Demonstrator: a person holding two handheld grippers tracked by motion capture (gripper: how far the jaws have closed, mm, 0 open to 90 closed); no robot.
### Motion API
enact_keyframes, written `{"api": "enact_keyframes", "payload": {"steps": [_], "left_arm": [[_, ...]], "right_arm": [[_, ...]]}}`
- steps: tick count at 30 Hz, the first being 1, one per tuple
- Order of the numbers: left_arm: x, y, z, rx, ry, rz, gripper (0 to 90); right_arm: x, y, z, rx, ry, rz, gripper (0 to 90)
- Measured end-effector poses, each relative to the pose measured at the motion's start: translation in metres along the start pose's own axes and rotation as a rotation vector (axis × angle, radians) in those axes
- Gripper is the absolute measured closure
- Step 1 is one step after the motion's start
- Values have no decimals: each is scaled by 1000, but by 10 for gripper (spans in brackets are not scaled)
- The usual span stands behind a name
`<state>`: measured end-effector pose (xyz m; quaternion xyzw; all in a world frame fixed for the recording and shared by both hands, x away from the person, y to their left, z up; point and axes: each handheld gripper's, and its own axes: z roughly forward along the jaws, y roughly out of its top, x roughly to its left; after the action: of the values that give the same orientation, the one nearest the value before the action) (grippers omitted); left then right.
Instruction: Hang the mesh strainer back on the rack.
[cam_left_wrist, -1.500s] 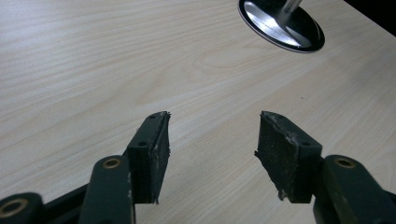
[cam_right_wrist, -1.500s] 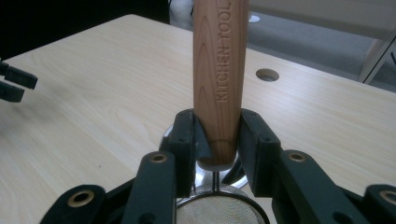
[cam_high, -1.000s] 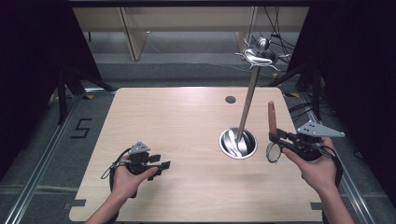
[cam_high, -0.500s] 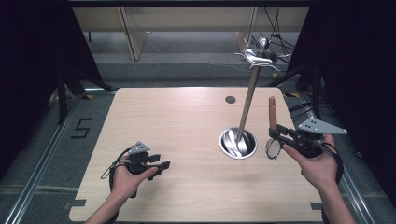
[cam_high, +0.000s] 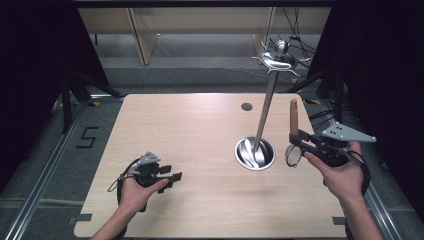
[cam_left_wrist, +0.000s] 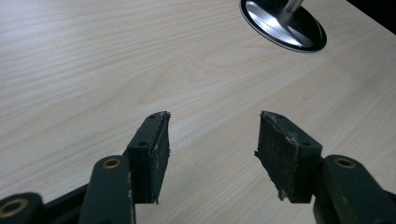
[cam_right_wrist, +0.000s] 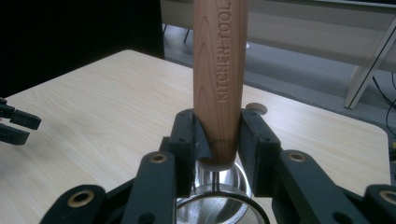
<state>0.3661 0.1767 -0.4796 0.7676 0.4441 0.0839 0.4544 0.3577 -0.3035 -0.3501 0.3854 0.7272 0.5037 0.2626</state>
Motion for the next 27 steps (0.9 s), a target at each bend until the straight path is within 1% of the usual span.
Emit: {"api": "enact_keyframes", "payload": {"steps": [1,2,3,4,5,6,7,10,11,12,13,14,15,16,17,18,19,21,22,23,24,25,26,27], "left_arm": [[0,0,0,1,0,1,428],[0,0,0,0,0,0,428],[0,0,0,0,0,1,428],[0,0,0,-1,0,0,428],[0,0,0,-1,0,-1,428],[0,0,0,-1,0,-1,428],[0,0,0,0,0,0,428],[0,0,0,0,-1,0,428],[0,0,0,-2,-1,-1,428],[0,0,0,-2,-1,-2,428],[0,0,0,-2,-1,-2,428],[0,0,0,-2,0,-3,428],[0,0,0,-2,0,-3,427],[0,0,0,-3,0,-4,427],[0,0,0,-3,0,-3,428],[0,0,0,-3,-1,-3,428],[0,0,0,-2,0,-3,428],[0,0,0,-4,1,-3,428],[0,0,-1,-7,5,-2,428],[0,0,-1,-7,5,-2,428],[0,0,-1,-7,6,-3,428],[0,0,-1,-11,7,-9,428],[0,0,-1,-11,7,-9,428],[0,0,-1,-10,4,-8,428]], "right_arm": [[-1,0,0,-3,2,-9,693],[2,0,-1,12,2,17,693],[1,1,-2,12,-2,14,693],[2,0,-1,-2,-11,15,693],[3,1,-1,-3,-9,34,693],[3,1,-1,-3,-9,34,693],[0,2,-1,-4,5,-1,693],[0,3,-2,-4,1,-1,693],[-1,4,-2,-16,-6,-22,693],[-1,4,-2,-16,-6,-22,693],[0,4,-2,-14,3,-2,693],[0,5,-3,-15,-2,-5,693],[1,5,-3,-27,-14,9,693],[1,5,-3,-27,-14,9,693],[0,6,-3,-24,-2,-5,693],[0,6,-3,-24,-2,-5,693],[-1,7,-3,-23,-7,-18,693],[0,7,-3,-22,-7,-16,693],[1,8,-3,-23,-8,-4,693],[1,8,-3,-23,-8,-4,693],[2,8,-3,-25,-2,6,693],[0,10,-4,-27,1,-5,693],[0,10,-4,-27,1,-5,693],[1,10,-4,-30,-8,-4,693]]}}
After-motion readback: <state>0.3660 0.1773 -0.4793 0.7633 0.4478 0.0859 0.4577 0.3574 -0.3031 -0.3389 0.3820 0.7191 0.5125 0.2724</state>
